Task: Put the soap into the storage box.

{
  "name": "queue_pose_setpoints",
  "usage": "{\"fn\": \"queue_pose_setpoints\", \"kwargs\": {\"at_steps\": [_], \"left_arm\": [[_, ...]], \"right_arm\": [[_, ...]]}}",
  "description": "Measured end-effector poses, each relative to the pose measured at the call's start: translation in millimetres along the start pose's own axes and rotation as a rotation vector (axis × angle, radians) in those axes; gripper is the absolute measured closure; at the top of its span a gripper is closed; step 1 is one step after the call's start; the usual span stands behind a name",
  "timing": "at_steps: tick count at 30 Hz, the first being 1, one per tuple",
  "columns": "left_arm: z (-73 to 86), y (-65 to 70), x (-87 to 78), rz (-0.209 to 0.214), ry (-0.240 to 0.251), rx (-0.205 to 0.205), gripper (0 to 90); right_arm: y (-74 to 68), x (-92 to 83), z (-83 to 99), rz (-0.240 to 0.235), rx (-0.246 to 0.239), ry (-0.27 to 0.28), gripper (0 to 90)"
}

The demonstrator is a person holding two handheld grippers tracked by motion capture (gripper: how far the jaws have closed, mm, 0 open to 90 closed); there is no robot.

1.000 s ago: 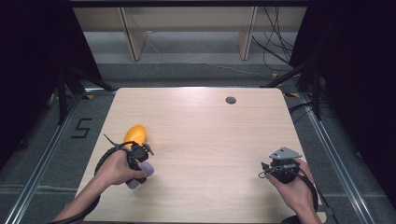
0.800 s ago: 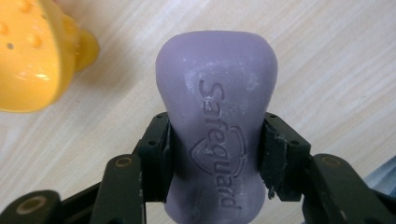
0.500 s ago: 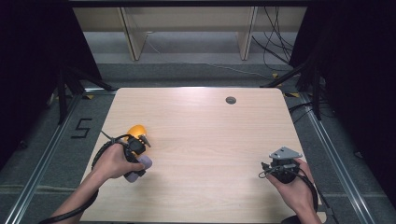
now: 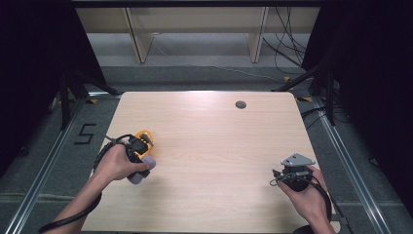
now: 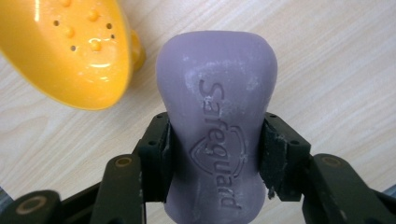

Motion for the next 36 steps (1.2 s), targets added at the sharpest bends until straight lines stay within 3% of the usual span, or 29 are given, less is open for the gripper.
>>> {"fn": "queue_pose_setpoints", "kwargs": {"at_steps": [2,5,7,15,24,25,26,29,34,36], "left_arm": [[-1.5,-1.0,-1.7,-0.001,0.002,-0.028,49.3],[-3.4,-3.2,-3.9,-0.001,0.000,-0.031,49.2],[-4.8,-3.7,-4.2,-0.008,0.007,-0.060,49.3],[-11.1,-12.5,-8.4,-0.019,0.029,-0.114,49.3],[-17.9,-20.6,-10.7,-0.033,0.037,-0.132,49.2],[-18.7,-20.4,-10.6,-0.039,0.045,-0.155,49.2],[-19.7,-24.7,-10.9,-0.048,0.036,-0.142,49.2],[-21.4,-28.1,-10.8,-0.057,0.034,-0.170,49.3],[-24.6,-36.7,-12.4,-0.070,0.039,-0.135,49.3],[-25.4,-36.9,-12.3,-0.077,0.044,-0.151,49.2]], "right_arm": [[0.2,-0.2,0.1,0.001,0.001,-0.003,52.4],[0.3,-0.1,0.1,0.000,0.001,-0.002,52.4],[0.2,-0.1,0.0,0.001,0.000,-0.002,52.3],[0.6,-0.2,0.0,0.003,-0.002,0.000,52.3],[0.6,-0.6,0.0,0.004,-0.002,0.000,52.2],[0.6,-0.7,0.0,0.004,-0.001,0.000,52.2],[0.6,-0.6,0.0,0.003,-0.002,0.000,52.2],[0.8,-0.4,-0.1,0.005,-0.003,0.001,52.2],[0.4,-0.4,0.0,0.001,0.000,-0.001,52.1],[0.5,-0.4,0.0,0.001,-0.002,0.000,52.1]]}}
Point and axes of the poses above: each handheld gripper's, and its own axes: x roughly forward along the jaws, z roughly out of its underside, y roughly to its right, the point moved 4 cm from there along x, roughly forward along the jaws, and after that the axes turned 10 degrees about -z, right-handed, at the moved point
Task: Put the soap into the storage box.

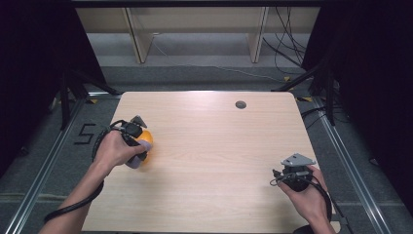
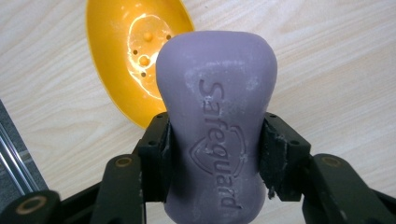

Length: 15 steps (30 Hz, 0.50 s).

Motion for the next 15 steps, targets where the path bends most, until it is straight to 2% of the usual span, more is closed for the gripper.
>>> {"fn": "queue_pose_setpoints", "kwargs": {"at_steps": [3,5,6,7,9,10,15], "left_arm": [[-2.7,-2.1,-0.2,-0.002,0.003,-0.004,49.3],[-4.7,-1.9,0.1,-0.011,0.015,-0.024,49.3],[-6.2,-3.5,0.2,-0.012,0.023,-0.013,49.2],[-8.1,-2.9,-0.6,-0.014,0.021,-0.046,49.3],[-9.1,-4.9,-1.0,-0.019,0.020,-0.034,49.2],[-10.1,-5.0,-0.8,-0.019,0.024,-0.046,49.3],[-15.5,-11.0,0.1,-0.031,0.022,-0.053,49.3]], "right_arm": [[0.0,-0.1,-0.1,0.001,0.000,0.001,52.1],[0.1,-0.2,0.0,0.001,0.000,0.000,52.1],[0.1,-0.2,0.0,0.001,0.001,0.001,52.1],[0.1,-0.1,0.0,0.000,0.001,0.001,52.1],[0.2,0.0,0.0,0.002,0.000,0.001,52.1],[0.1,0.0,0.0,0.001,0.000,0.001,52.1],[0.0,-0.1,0.0,0.000,0.001,0.000,52.1]]}}
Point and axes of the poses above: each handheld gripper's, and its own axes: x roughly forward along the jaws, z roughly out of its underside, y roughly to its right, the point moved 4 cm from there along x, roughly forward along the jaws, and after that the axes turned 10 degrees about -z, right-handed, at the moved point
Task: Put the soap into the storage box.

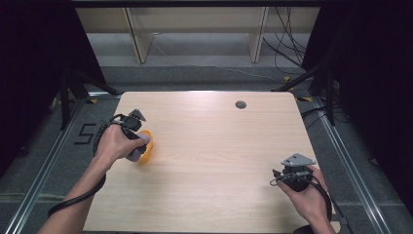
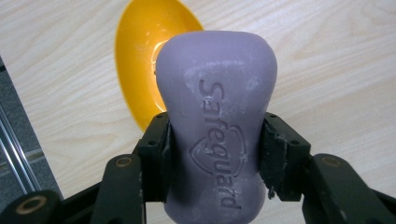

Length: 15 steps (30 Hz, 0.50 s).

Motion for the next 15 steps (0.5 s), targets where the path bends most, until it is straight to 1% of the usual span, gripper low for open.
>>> {"fn": "queue_pose_setpoints", "kwargs": {"at_steps": [1,2,3,4,6,7,8,10,11,14,15], "left_arm": [[-1.7,-1.5,1.2,0.002,0.003,-0.009,49.3],[-2.0,-2.6,2.2,0.005,-0.001,-0.006,49.3],[-2.6,-2.7,1.5,0.008,-0.025,-0.017,49.3],[-2.6,-2.7,1.5,0.008,-0.025,-0.017,49.3],[-4.0,-3.9,3.8,0.010,-0.025,-0.032,49.3],[-4.5,-4.8,4.2,0.008,-0.036,-0.033,49.3],[-5.2,-5.3,5.4,0.010,-0.029,-0.040,49.3],[-6.0,-6.9,7.0,0.009,-0.035,-0.040,49.3],[-6.1,-4.4,7.2,0.016,-0.040,-0.083,49.3],[-8.6,-6.7,9.0,0.023,-0.045,-0.096,49.3],[-9.5,-8.5,9.6,0.020,-0.044,-0.086,49.3]], "right_arm": [[0.2,0.1,0.0,0.002,0.000,0.000,52.1],[-0.1,0.1,0.0,-0.001,0.001,-0.001,52.1],[-0.1,0.1,0.0,-0.001,0.000,0.000,52.1],[-0.1,0.1,0.0,-0.001,0.000,0.000,52.1],[0.0,0.1,-0.1,-0.001,-0.001,0.001,52.1],[0.0,0.1,0.0,-0.001,-0.001,0.000,52.1],[0.0,0.0,0.0,-0.001,-0.001,0.000,52.1],[0.0,0.1,0.0,-0.001,-0.002,0.000,52.1],[-0.1,0.1,0.0,-0.001,0.000,0.000,52.1],[-0.2,0.1,0.1,-0.002,0.001,-0.001,52.1],[-0.2,0.2,0.1,-0.002,0.000,-0.001,52.1]]}}
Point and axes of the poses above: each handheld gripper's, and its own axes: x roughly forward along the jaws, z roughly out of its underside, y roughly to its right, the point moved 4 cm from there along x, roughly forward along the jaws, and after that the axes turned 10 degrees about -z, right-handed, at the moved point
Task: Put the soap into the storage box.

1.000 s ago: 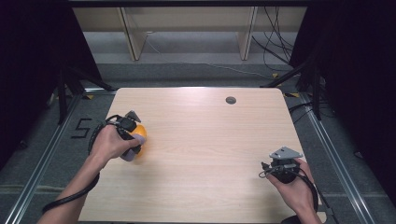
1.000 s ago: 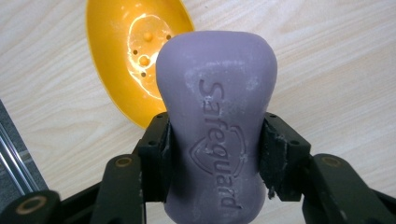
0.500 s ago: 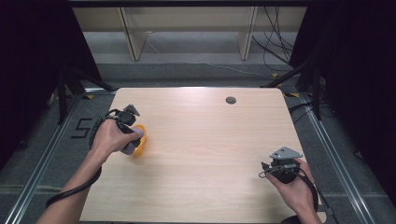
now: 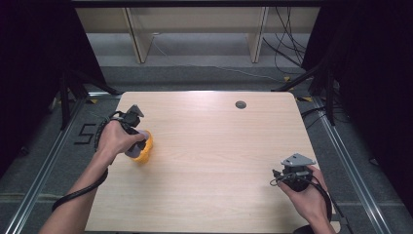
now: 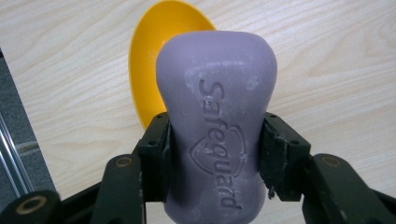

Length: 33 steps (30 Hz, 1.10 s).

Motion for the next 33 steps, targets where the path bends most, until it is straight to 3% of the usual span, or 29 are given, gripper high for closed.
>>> {"fn": "queue_pose_setpoints", "kwargs": {"at_steps": [2,22,25,28,33], "left_arm": [[-2.0,-3.2,1.5,-0.009,0.002,0.021,49.3],[-10.5,-10.7,11.0,-0.032,-0.014,-0.039,49.3],[-11.5,-12.3,12.6,-0.036,-0.009,-0.032,49.2],[-13.6,-9.4,13.9,-0.038,-0.021,-0.080,49.2],[-16.2,-10.8,16.8,-0.051,-0.024,-0.047,49.3]], "right_arm": [[0.0,-0.1,-0.1,0.001,-0.001,0.000,52.1],[-0.2,-0.2,0.1,-0.001,0.001,-0.001,52.1],[-0.1,-0.2,0.1,-0.001,-0.001,0.000,52.1],[-0.1,-0.3,0.0,-0.001,-0.002,0.000,52.1],[0.2,-0.4,0.0,0.000,-0.005,0.002,52.1]]}}
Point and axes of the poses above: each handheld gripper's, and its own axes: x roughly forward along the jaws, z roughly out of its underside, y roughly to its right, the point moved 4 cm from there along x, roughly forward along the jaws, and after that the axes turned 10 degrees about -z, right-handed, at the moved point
